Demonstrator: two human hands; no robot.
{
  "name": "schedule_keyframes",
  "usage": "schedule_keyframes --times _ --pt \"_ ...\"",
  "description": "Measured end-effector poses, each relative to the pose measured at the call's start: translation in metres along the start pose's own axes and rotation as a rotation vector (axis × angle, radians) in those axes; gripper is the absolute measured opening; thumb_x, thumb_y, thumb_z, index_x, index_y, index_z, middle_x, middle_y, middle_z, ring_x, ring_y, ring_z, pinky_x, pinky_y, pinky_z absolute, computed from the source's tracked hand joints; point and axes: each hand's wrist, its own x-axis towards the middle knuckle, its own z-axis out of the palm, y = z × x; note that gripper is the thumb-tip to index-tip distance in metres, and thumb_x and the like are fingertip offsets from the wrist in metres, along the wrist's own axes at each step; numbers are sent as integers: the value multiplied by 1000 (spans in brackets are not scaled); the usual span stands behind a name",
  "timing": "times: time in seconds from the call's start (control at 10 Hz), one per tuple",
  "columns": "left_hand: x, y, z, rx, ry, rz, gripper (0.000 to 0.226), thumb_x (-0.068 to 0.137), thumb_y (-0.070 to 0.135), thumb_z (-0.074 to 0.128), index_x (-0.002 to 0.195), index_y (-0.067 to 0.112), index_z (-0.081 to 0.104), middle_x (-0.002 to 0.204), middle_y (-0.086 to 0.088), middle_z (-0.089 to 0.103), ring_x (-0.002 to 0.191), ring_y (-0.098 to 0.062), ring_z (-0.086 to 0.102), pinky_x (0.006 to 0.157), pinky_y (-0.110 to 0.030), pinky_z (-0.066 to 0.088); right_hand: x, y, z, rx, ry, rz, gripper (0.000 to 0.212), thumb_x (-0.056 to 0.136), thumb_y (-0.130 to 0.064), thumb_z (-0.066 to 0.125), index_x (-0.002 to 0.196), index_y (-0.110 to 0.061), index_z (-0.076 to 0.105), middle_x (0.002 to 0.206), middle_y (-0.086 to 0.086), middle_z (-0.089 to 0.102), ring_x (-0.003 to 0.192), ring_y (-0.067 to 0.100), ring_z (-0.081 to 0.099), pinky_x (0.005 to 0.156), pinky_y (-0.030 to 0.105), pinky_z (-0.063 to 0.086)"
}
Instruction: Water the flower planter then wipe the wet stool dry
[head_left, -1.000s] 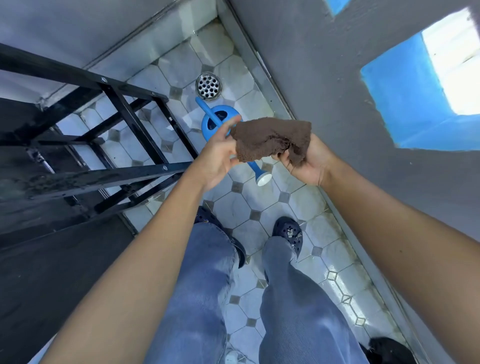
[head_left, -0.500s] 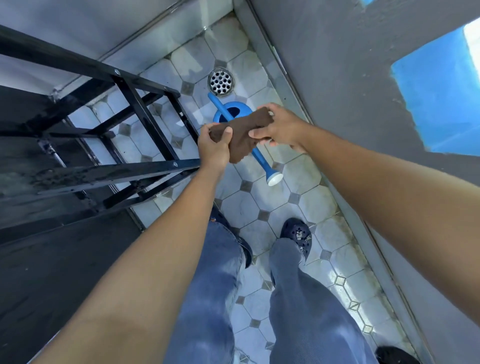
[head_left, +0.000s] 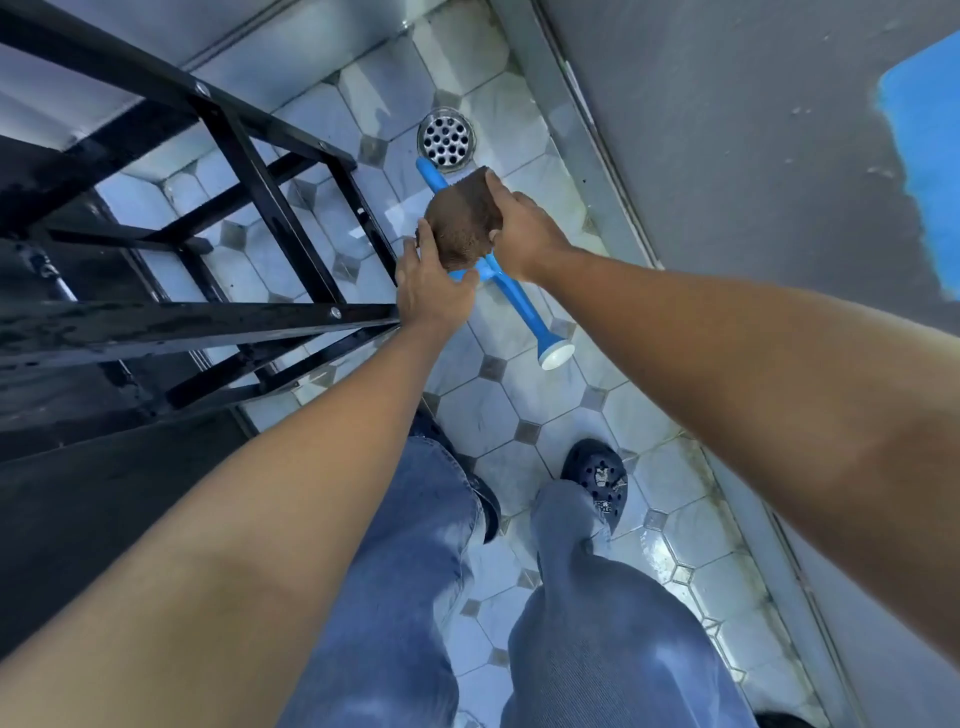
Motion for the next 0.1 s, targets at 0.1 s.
schedule_keyframes --times 0.1 --pt "-9 -1 -13 18 -41 -21 88 94 41 59 161 19 5 168 -12 7 154 -29 10 122 -43 20 -9 -1 -7 41 59 5 73 100 -14 44 157 -34 3 162 11 20 141 34 33 112 46 36"
